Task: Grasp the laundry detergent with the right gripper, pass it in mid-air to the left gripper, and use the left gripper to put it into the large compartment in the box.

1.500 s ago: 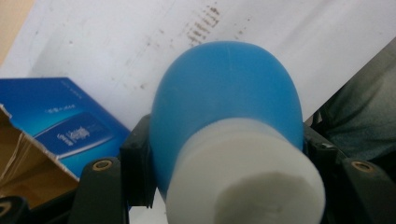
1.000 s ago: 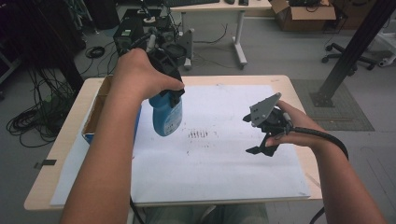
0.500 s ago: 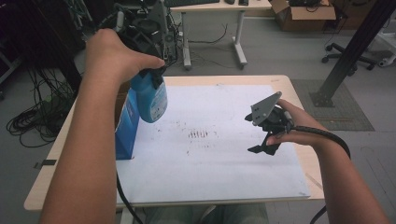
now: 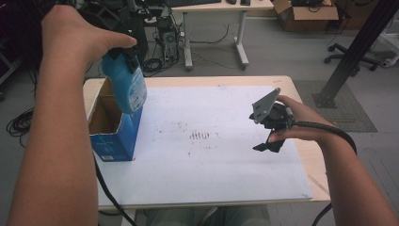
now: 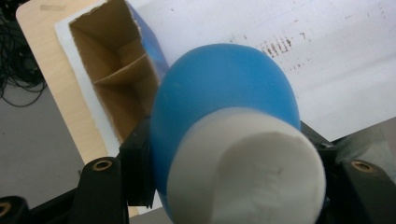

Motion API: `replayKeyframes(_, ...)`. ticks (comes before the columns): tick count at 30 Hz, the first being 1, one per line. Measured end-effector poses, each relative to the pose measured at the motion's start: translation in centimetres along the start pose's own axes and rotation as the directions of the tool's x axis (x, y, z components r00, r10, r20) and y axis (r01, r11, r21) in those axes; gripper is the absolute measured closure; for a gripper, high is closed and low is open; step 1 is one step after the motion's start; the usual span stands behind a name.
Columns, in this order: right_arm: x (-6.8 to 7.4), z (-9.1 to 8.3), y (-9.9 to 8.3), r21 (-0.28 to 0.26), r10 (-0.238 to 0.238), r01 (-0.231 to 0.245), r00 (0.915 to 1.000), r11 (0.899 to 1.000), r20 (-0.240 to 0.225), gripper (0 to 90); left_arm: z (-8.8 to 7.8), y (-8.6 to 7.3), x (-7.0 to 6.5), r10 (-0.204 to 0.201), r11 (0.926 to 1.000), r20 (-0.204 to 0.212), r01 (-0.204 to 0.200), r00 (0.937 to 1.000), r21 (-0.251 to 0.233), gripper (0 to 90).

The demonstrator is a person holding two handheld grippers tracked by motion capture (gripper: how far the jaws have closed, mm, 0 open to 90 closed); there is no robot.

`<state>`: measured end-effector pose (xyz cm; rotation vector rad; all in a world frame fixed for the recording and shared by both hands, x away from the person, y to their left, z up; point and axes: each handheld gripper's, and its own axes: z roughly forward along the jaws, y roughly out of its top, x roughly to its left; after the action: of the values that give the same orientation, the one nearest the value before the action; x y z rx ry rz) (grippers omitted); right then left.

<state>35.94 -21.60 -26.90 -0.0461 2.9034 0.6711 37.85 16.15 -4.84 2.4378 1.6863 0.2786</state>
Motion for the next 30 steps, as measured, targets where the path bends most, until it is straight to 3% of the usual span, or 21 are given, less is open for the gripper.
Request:
replayKeyframes(9,-0.5,-0.4,-0.4,0.058,0.019,-0.018,0.9997,0.998,-0.015,2.9,-1.1,-0.6,2.8,-0.064,0.9979,-0.007,0.064,0.9979,0.000,37.9)
replayKeyframes(16,-0.5,-0.4,-0.3,0.086,0.016,-0.014,0.9996,0.996,-0.021,3.0,-1.4,-0.9,4.5,-0.142,0.9899,-0.010,0.142,0.9899,-0.001,37.9)
replayKeyframes(19,-0.5,-0.4,-0.3,0.120,0.027,-0.023,0.9991,0.993,-0.032,3.1,-1.3,-1.0,5.2,-0.173,0.9849,-0.008,0.173,0.9849,-0.009,37.9)
replayKeyframes(25,-0.5,-0.5,-0.3,0.132,0.028,-0.023,0.9991,0.991,-0.033,3.2,-0.3,-1.4,6.6,-0.218,0.9759,-0.001,0.218,0.9759,-0.005,37.9)
replayKeyframes(30,-0.5,-0.7,-0.2,0.147,0.038,-0.030,0.9979,0.989,-0.052,3.2,0.5,-1.6,7.2,-0.224,0.9745,-0.018,0.224,0.9744,0.004,37.9)
